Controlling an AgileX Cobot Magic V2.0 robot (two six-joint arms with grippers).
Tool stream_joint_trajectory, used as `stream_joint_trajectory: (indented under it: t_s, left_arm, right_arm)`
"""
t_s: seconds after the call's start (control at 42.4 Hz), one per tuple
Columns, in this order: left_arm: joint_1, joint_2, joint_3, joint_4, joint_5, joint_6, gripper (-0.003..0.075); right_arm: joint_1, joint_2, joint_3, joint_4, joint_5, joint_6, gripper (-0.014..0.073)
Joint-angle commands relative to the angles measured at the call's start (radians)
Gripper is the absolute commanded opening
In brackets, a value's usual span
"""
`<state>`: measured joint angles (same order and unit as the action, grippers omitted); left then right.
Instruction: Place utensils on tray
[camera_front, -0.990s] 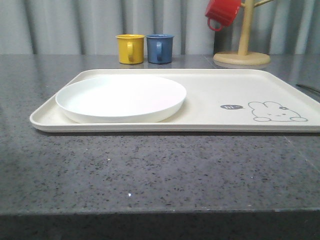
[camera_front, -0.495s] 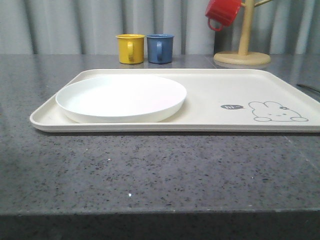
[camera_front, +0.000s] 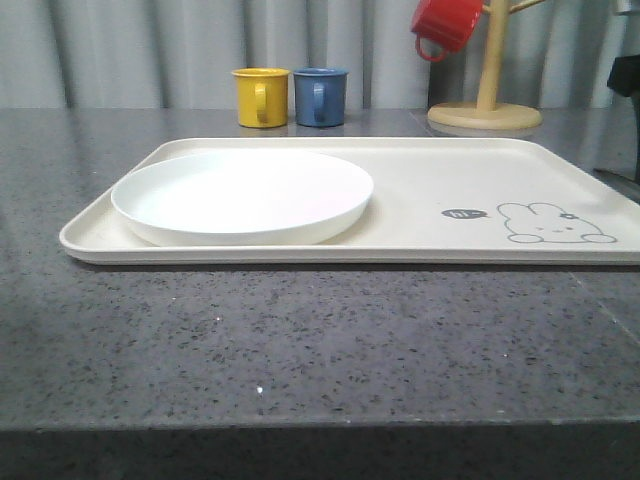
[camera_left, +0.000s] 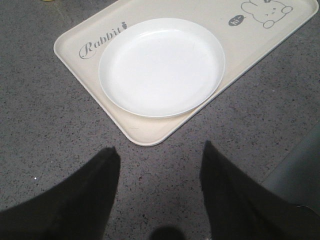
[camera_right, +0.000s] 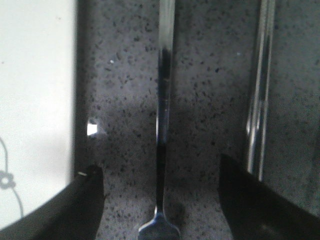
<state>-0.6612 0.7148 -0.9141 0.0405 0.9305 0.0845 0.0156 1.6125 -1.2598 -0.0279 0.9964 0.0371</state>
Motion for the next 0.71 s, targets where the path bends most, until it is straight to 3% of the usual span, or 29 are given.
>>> stream_joint_trajectory:
  t_s: [0.0,0.118,0.189,0.401,0.495,0.683]
  left_arm:
    - [-0.008,-0.001,-0.026,0.002,-0.074,-0.011,0.0368]
    - [-0.008,-0.001,-0.026,0.002,-0.074,-0.011,0.0368]
    - [-0.008,-0.001,-0.026,0.002,-0.074,-0.011,0.0368]
    - [-0.008,-0.001,-0.026,0.002,-0.074,-0.011,0.0368]
    - [-0.008,-0.001,-0.026,0.002,-0.074,-0.011,0.0368]
    - [-0.008,-0.001,-0.026,0.002,-0.074,-0.011,0.0368]
  right_arm:
    - [-0.006,0.006,-0.052,-0.017,-0.007,-0.011,0.0516]
    - [-0.006,0.041,-0.069,-0.016,0.005,-0.011,0.0507]
    - [-0.006,0.047,-0.069,-0.016,0.003,-0.011,0.0454]
    - [-0.006,0.046,-0.069,-0.005,-0.008,-0.011,0.0122]
    - [-0.006,0.046,-0.069,-0.004,-0.008,-0.011,0.0016]
    - [-0.006,0.033,-0.086,-0.003,0.021,-0.011,-0.0041]
